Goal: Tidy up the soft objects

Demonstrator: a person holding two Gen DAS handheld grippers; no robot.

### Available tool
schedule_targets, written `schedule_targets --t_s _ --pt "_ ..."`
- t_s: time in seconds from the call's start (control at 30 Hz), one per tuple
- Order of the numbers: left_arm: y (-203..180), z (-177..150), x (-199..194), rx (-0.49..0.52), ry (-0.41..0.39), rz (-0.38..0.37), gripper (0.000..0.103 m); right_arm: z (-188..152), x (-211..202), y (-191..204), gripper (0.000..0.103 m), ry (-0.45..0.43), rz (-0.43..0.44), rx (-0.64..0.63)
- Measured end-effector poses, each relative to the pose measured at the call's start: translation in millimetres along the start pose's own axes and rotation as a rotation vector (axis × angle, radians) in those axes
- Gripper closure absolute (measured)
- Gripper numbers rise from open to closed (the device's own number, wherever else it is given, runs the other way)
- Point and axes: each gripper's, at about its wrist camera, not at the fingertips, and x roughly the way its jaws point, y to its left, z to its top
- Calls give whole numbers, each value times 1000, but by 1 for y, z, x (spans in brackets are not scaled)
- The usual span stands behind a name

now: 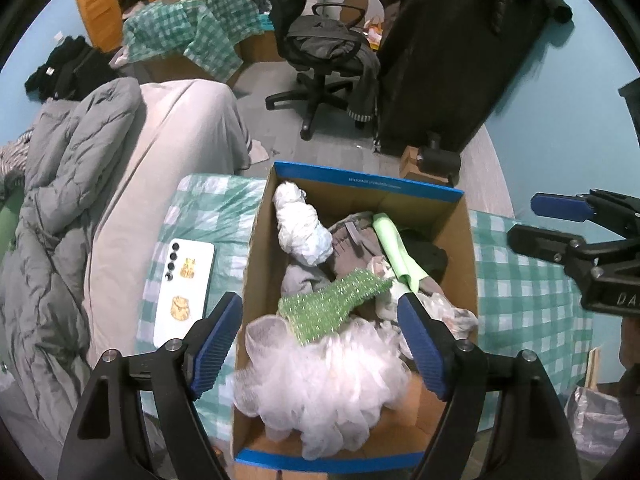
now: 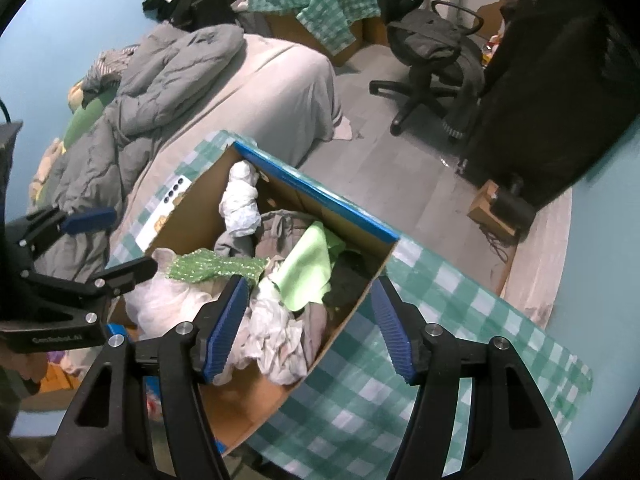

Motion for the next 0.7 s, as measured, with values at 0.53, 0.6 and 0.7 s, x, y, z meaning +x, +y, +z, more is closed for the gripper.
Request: schedule_targets --t_s 0.53,0.6,0.7 --pt "-36 -25 -48 -15 -54 22 16 -31 -52 -21 39 -74 -35 70" --pt "-40 -26 -54 -22 -60 20 14 -35 -61 -24 39 -90 -40 75" --pt "-46 -28 -64 -30 -77 19 10 -42 -74 -28 39 -115 -53 87"
